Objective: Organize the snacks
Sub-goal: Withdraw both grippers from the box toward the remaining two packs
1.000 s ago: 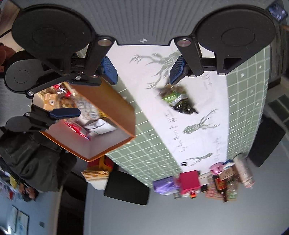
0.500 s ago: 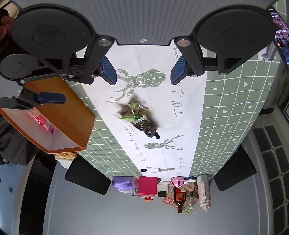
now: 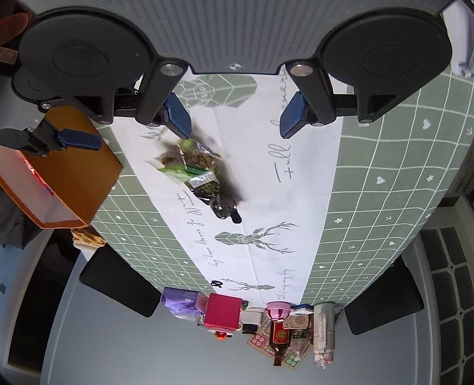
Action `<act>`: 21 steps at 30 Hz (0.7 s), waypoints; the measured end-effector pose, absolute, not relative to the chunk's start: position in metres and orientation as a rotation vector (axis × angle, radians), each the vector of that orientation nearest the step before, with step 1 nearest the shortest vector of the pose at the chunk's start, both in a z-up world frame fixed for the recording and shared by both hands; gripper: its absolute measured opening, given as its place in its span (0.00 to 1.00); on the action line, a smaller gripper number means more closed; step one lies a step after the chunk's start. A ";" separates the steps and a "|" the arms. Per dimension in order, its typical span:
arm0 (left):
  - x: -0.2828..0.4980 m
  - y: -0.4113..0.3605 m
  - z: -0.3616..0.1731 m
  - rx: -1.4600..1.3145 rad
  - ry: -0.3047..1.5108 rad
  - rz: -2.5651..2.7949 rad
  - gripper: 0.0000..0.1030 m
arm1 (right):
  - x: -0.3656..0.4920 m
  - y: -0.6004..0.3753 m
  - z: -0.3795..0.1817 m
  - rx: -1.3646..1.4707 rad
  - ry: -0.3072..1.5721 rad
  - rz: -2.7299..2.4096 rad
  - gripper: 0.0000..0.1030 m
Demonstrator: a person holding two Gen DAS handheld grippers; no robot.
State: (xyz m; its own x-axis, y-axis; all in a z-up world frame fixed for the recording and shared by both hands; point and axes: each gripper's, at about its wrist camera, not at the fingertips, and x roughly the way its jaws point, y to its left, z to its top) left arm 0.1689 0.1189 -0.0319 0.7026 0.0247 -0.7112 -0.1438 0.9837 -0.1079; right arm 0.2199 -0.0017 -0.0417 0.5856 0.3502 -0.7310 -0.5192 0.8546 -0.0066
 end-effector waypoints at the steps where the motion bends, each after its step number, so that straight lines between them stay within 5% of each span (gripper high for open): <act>1: 0.174 0.119 -0.034 -0.155 0.786 0.098 0.78 | 0.224 0.002 -0.043 -0.237 0.792 0.514 0.81; 21: 0.215 0.147 -0.064 -0.172 0.814 0.133 0.79 | 0.267 0.036 -0.071 -0.315 0.825 0.458 0.75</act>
State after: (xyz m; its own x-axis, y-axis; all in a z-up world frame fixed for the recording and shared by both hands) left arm 0.2150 0.1472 -0.0643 0.6798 0.0515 -0.7316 -0.1837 0.9777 -0.1018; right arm 0.2667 0.0364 -0.0710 0.5903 0.2661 -0.7620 -0.5057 0.8578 -0.0921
